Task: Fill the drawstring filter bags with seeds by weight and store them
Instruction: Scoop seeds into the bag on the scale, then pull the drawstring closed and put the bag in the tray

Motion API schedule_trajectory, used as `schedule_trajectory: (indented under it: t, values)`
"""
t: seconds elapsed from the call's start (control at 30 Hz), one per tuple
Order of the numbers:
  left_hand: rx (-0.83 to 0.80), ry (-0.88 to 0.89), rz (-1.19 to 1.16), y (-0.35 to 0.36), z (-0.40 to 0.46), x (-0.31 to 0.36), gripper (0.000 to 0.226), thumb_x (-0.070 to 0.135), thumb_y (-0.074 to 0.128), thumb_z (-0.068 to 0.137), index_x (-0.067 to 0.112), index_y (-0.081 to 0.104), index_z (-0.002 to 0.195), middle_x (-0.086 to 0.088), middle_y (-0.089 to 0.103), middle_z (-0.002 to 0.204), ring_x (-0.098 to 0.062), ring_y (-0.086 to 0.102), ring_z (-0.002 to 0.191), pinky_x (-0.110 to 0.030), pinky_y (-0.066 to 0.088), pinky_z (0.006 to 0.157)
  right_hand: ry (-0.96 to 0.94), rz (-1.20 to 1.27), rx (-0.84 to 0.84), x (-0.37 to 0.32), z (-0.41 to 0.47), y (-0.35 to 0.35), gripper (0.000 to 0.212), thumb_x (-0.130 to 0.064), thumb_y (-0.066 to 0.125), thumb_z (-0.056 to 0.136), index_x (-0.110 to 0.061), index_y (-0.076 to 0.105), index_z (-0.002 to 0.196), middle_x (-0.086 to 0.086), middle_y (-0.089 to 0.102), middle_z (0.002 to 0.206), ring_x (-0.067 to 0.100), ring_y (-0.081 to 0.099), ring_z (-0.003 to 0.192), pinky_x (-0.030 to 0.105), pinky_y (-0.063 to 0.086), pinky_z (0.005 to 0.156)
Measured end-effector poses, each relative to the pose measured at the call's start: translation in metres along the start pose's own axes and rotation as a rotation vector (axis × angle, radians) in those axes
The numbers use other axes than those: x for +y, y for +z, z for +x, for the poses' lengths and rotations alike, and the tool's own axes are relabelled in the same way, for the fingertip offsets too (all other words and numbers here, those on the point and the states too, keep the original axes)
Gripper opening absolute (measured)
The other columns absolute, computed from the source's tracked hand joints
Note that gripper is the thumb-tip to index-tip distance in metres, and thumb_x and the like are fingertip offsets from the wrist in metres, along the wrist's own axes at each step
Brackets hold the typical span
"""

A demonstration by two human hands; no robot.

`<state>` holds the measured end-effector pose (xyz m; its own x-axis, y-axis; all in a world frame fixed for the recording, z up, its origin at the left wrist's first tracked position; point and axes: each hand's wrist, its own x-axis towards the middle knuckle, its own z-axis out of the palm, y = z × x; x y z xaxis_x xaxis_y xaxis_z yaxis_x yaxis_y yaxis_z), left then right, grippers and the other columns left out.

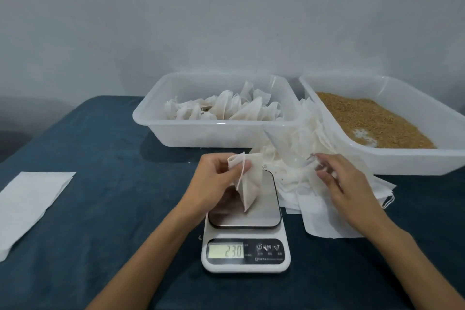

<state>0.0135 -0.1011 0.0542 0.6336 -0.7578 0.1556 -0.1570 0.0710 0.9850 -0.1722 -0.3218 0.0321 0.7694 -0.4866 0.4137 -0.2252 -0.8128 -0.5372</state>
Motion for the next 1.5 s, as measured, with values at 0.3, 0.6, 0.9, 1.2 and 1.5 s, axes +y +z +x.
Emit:
schedule_trajectory:
  t: [0.3, 0.6, 0.9, 1.2, 1.5]
  values:
    - [0.346, 0.162, 0.063, -0.063, 0.088, 0.064, 0.033, 0.019, 0.068, 0.101, 0.002, 0.070, 0.073, -0.001, 0.067, 0.061, -0.009, 0.061, 0.060, -0.021, 0.053, 0.067, 0.037, 0.007, 0.027, 0.004, -0.005, -0.001, 0.037, -0.029, 0.050, 0.100, -0.026, 0.055, 0.137, -0.023, 0.054, 0.108, 0.002, 0.056, 0.100, 0.038, 0.050, 0.082]
    - [0.527, -0.037, 0.547, -0.128, 0.225, 0.041, 0.018, 0.002, 0.066, 0.095, -0.002, 0.066, 0.077, -0.015, 0.058, 0.075, -0.028, 0.064, 0.071, -0.054, 0.063, 0.082, 0.120, 0.059, 0.047, -0.002, -0.005, -0.004, 0.040, -0.045, 0.044, 0.093, -0.033, 0.052, 0.131, -0.019, 0.064, 0.104, 0.009, 0.063, 0.094, 0.039, 0.051, 0.078]
    - [0.538, -0.236, 0.687, -0.145, 0.275, -0.007, 0.033, -0.008, 0.059, 0.092, -0.006, 0.068, 0.124, -0.028, 0.067, 0.129, -0.040, 0.063, 0.123, -0.045, 0.049, 0.108, 0.126, 0.433, 0.258, -0.015, -0.002, -0.023, 0.029, -0.036, 0.050, 0.094, -0.044, 0.059, 0.121, -0.006, 0.071, 0.100, 0.015, 0.064, 0.074, 0.020, 0.048, 0.067]
    - [0.526, 0.220, 0.676, -0.101, 0.210, 0.039, 0.022, 0.002, 0.057, 0.100, 0.010, 0.073, 0.114, -0.010, 0.074, 0.110, -0.023, 0.070, 0.095, -0.040, 0.058, 0.095, 0.129, 0.330, 0.351, -0.007, 0.033, -0.107, 0.022, -0.039, 0.050, 0.100, -0.026, 0.065, 0.110, -0.004, 0.069, 0.087, 0.012, 0.059, 0.062, 0.017, 0.051, 0.056]
    - [0.063, 0.364, 0.621, -0.002, 0.072, 0.038, 0.014, 0.007, 0.071, 0.095, 0.021, 0.073, 0.092, 0.007, 0.068, 0.084, -0.011, 0.058, 0.073, -0.016, 0.047, 0.067, 0.554, -0.484, -0.152, 0.101, 0.156, -0.114, 0.019, -0.022, 0.050, 0.102, -0.005, 0.058, 0.099, 0.012, 0.064, 0.091, 0.022, 0.056, 0.073, 0.032, 0.044, 0.061]
